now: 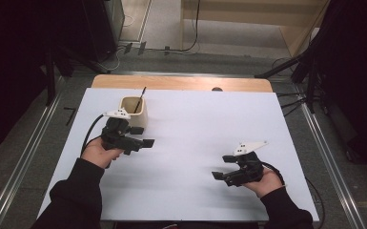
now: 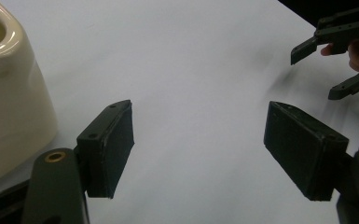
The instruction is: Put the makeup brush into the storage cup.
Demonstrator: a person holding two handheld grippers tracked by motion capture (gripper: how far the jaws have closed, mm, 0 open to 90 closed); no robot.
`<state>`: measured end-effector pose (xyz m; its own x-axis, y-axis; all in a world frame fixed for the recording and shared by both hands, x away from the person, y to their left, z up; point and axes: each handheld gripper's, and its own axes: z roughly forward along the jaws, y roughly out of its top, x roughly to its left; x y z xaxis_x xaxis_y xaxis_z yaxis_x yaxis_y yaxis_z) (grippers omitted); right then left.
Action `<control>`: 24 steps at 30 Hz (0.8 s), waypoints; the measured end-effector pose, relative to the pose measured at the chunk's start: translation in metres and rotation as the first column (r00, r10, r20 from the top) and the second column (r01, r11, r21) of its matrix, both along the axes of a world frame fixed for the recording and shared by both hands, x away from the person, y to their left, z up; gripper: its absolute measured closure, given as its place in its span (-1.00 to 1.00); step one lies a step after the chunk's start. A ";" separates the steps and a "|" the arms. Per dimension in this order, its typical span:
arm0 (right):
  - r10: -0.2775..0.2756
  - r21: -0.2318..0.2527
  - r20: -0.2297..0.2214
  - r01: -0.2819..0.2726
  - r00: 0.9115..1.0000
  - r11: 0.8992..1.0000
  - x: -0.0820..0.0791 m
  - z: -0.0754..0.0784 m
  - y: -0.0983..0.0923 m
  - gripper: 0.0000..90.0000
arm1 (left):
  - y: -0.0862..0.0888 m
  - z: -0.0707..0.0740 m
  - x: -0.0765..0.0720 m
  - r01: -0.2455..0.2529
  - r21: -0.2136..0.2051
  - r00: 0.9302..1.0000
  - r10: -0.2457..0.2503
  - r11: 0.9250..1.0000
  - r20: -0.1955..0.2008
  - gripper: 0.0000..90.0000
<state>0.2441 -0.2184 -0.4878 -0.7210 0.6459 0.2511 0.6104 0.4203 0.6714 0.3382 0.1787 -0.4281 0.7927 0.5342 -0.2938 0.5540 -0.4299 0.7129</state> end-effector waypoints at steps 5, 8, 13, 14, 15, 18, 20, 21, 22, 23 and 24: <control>-0.005 -0.002 -0.005 0.005 1.000 1.000 0.001 0.000 0.000 -0.49 | 0.002 -0.004 -0.004 0.002 0.015 1.000 -0.002 1.000 0.013 -0.44; -0.008 0.002 -0.005 0.008 1.000 1.000 0.001 0.000 -0.001 -0.49 | 0.003 -0.008 -0.007 0.004 0.017 1.000 -0.005 1.000 0.009 -0.44; -0.013 0.004 -0.004 0.013 1.000 1.000 0.002 0.000 -0.003 -0.49 | 0.004 -0.013 -0.013 0.017 0.045 1.000 -0.018 0.999 0.019 -0.44; -0.012 0.005 -0.003 0.012 1.000 1.000 0.002 0.000 -0.003 -0.49 | 0.004 -0.014 -0.014 0.017 0.046 1.000 -0.018 0.999 0.020 -0.44; -0.013 0.003 0.000 0.013 1.000 1.000 0.002 0.000 -0.004 -0.49 | 0.004 -0.014 -0.015 0.019 0.047 1.000 -0.020 0.999 0.020 -0.44; -0.012 0.003 0.002 0.012 1.000 1.000 0.003 0.000 -0.004 -0.49 | 0.005 -0.017 -0.019 0.024 0.056 0.999 -0.025 0.998 0.020 -0.44; -0.014 0.002 -0.001 0.014 1.000 1.000 0.003 0.000 -0.004 -0.49 | 0.005 -0.019 -0.021 0.028 0.061 0.999 -0.029 0.998 0.020 -0.44; -0.013 0.002 0.000 0.013 1.000 1.000 0.003 0.000 -0.004 -0.49 | 0.005 -0.020 -0.022 0.031 0.065 0.999 -0.032 0.997 0.021 -0.44; -0.013 0.003 -0.002 0.013 1.000 1.000 0.003 0.000 -0.004 -0.49 | 0.004 -0.021 -0.023 0.031 0.068 0.999 -0.033 0.997 0.019 -0.44; -0.014 0.002 -0.002 0.014 1.000 1.000 0.003 0.000 -0.004 -0.49 | 0.004 -0.022 -0.025 0.032 0.068 0.999 -0.034 0.997 0.022 -0.44; -0.013 0.002 -0.002 0.013 1.000 1.000 0.003 0.000 -0.004 -0.49 | 0.004 -0.022 -0.026 0.033 0.067 0.999 -0.034 0.997 0.020 -0.44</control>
<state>0.2467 -0.2226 -0.4882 -0.7121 0.6546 0.2537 0.6169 0.4109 0.6713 0.3125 0.1828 -0.4505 0.8163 0.5249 -0.2413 0.5232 -0.4947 0.6939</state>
